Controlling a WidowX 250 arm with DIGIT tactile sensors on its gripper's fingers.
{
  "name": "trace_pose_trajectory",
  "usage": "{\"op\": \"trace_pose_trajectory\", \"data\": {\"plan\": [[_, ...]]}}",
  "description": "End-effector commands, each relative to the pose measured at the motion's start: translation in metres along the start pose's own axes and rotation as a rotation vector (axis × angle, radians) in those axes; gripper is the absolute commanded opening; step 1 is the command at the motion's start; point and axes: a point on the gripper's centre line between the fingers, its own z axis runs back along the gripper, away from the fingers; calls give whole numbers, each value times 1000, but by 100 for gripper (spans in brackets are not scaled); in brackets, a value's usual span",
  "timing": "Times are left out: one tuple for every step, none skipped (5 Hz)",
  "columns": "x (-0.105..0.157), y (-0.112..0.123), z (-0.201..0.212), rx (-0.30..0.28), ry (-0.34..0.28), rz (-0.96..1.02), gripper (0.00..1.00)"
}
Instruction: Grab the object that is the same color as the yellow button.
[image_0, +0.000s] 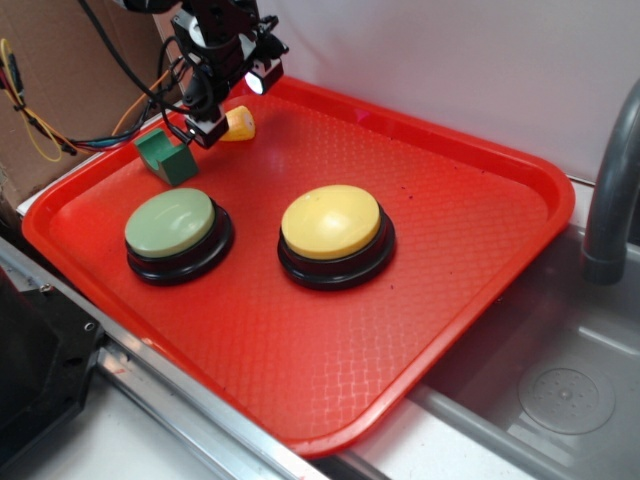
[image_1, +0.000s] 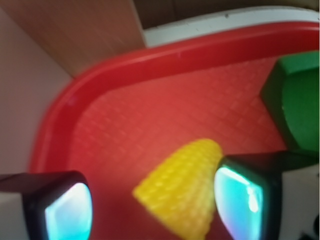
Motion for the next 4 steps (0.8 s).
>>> {"op": "trace_pose_trajectory", "data": {"plan": [[19, -3, 2, 26, 19, 14, 91], [20, -4, 3, -2, 37, -11, 16], [20, -8, 15, -17, 58, -115, 6], [18, -13, 37, -66, 111, -267, 3]]}}
